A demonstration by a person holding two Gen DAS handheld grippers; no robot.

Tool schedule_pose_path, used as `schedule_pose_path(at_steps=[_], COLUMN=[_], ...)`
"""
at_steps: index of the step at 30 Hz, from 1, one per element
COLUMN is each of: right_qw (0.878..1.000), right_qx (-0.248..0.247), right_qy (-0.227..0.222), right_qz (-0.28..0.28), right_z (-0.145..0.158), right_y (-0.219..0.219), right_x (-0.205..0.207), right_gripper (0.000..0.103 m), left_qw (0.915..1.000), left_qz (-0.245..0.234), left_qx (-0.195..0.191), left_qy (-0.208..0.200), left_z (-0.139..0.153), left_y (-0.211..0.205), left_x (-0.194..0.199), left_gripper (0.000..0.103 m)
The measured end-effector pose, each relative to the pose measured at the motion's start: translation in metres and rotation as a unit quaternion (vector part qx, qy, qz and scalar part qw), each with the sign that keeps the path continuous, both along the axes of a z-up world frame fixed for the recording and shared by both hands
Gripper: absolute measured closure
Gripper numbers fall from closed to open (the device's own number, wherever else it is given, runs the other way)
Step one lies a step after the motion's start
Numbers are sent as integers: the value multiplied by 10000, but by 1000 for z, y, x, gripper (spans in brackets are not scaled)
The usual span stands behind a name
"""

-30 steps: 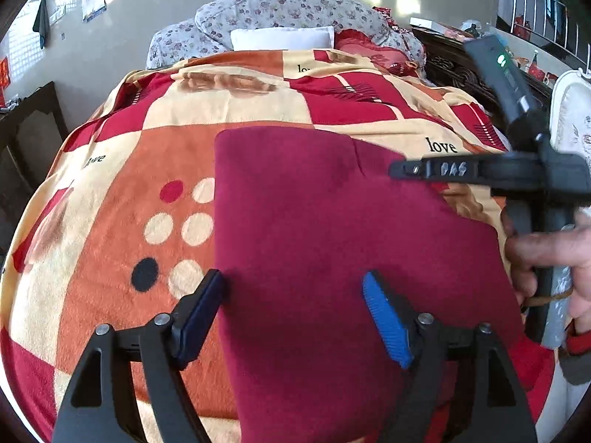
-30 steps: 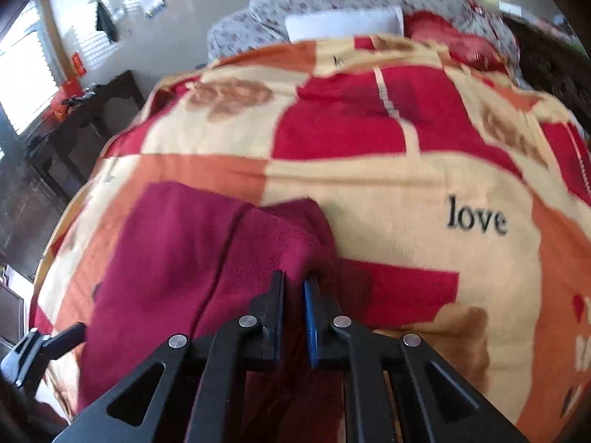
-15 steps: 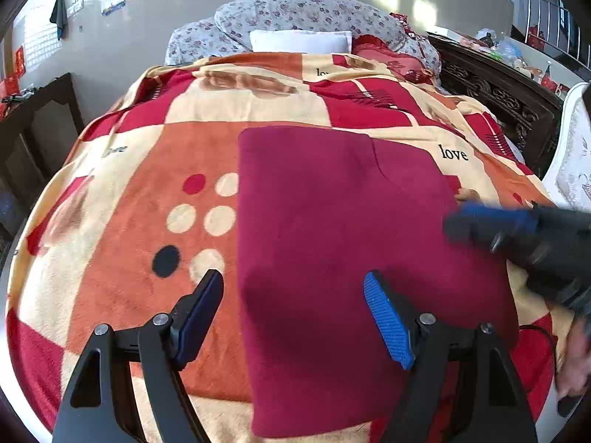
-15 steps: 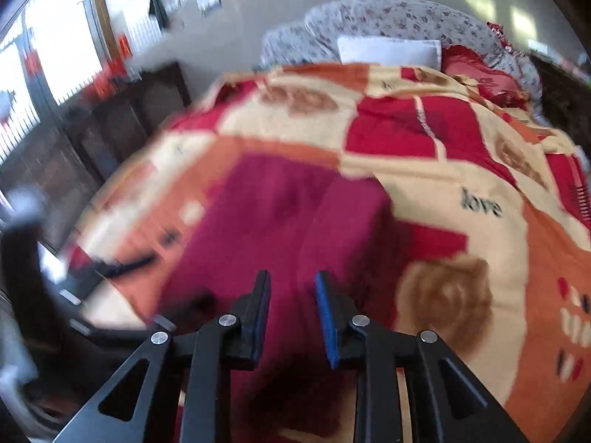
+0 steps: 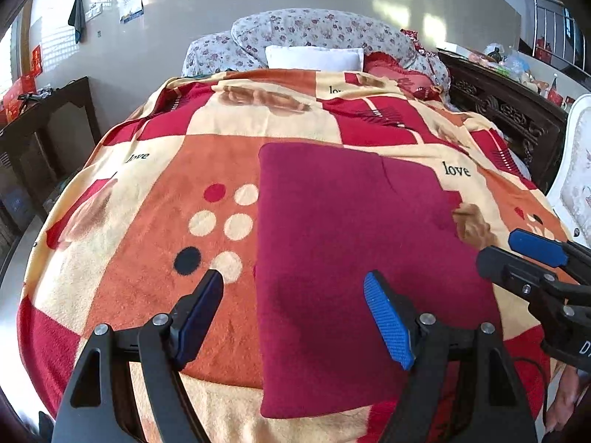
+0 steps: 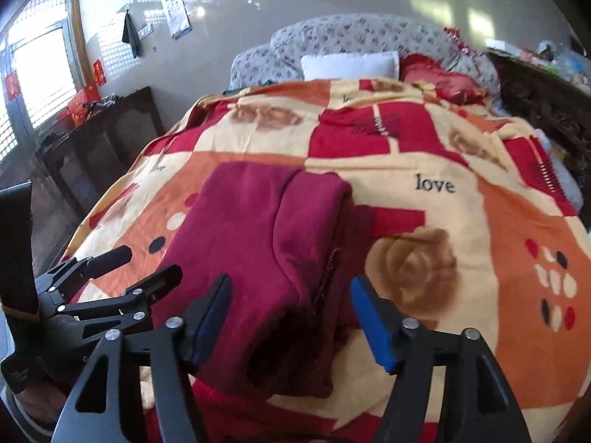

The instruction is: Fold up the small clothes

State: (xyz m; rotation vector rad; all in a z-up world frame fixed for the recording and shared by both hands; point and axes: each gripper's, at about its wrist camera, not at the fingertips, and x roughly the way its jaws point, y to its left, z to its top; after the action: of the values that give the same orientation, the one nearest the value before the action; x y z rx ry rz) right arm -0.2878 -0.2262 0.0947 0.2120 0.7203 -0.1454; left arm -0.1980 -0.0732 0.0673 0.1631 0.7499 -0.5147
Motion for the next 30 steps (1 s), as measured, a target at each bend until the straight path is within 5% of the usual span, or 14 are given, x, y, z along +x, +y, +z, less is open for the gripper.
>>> schedule_pose_path(at_steps=[13,30], right_qw=[9993,9984], right_qx=[-180,-107], right_qy=[-63,58], right_qz=[-318,-544], right_z=[10,1], right_y=[3,-3], right_x=[-6,-6], right_gripper=[16,11], left_qw=[9999,9999], left_qz=[61,-40], left_qx=[-154,-73], left_qy=[-36,-111], left_z=[12,12], left_y=[7,-2], left_x=[-6,-8], left_gripper=[22,22])
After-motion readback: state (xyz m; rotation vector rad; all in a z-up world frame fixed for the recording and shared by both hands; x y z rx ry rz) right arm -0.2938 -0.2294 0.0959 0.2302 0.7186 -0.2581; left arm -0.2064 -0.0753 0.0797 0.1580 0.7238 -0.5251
